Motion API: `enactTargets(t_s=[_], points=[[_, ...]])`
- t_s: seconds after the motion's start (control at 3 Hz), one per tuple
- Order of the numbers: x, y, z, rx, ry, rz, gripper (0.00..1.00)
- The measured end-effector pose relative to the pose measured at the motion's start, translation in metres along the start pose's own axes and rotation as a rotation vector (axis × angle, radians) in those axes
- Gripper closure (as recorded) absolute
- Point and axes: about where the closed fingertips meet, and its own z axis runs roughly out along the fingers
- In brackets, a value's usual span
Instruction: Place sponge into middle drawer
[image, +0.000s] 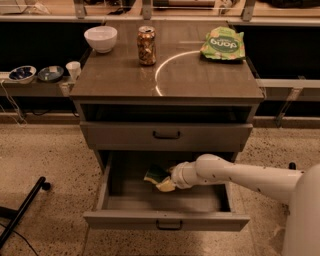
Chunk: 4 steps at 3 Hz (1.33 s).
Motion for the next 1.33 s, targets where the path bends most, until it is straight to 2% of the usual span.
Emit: enactTargets(t_s=[0.33,1.0,1.33], points=[[0.022,-0.006,0.019,-0.004,-0.015,0.018,0.59],[0.047,-0.007,0.038,-0.026,-0.058,0.054,0.11],[0.057,-0.001,0.035,-0.036,-0.113,0.079,0.0]])
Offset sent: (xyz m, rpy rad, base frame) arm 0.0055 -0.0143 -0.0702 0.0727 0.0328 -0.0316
